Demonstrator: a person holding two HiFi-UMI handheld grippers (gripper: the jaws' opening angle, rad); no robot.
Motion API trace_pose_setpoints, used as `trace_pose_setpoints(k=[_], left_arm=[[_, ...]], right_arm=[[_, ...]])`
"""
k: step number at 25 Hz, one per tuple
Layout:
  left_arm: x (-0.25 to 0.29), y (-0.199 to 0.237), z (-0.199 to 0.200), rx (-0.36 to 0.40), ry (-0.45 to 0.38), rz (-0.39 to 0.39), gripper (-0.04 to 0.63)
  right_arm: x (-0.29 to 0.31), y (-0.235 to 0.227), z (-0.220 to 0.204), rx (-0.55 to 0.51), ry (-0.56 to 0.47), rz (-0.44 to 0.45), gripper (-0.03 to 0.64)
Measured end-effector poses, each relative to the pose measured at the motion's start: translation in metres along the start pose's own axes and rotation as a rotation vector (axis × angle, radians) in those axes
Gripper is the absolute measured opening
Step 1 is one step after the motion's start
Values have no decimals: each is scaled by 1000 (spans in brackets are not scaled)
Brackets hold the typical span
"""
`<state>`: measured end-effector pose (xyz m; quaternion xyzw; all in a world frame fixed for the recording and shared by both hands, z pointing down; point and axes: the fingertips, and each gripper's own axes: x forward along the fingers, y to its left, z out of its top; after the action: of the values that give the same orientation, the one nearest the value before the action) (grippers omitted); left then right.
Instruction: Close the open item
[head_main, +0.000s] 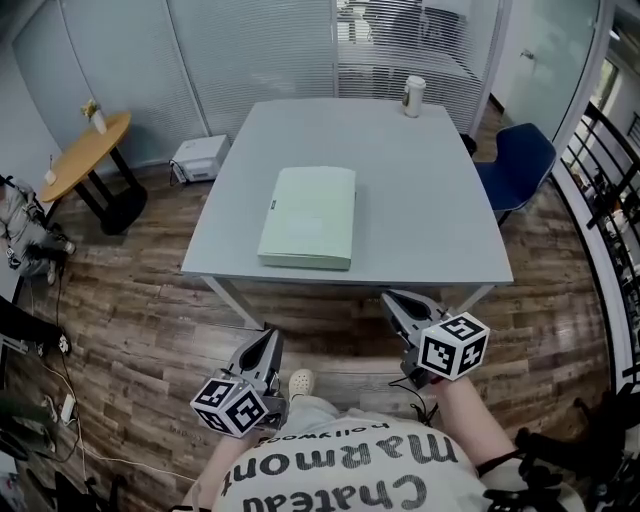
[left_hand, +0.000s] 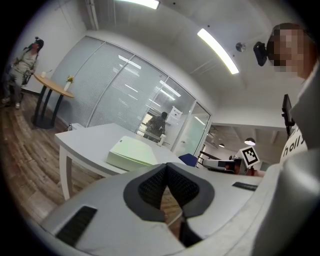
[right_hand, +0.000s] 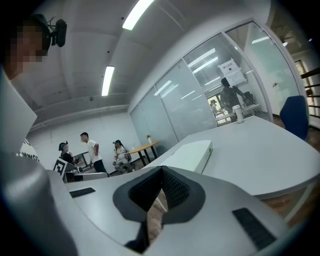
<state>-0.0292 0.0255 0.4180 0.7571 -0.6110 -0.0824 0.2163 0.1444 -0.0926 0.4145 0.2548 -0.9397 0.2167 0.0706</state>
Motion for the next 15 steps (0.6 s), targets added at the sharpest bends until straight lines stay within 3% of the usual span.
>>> trace_pose_setpoints(k=[15], left_arm=[[-3,0,-1,-5,-6,5,-5]], right_arm=[[2,4,-9,2,25,4,-3]])
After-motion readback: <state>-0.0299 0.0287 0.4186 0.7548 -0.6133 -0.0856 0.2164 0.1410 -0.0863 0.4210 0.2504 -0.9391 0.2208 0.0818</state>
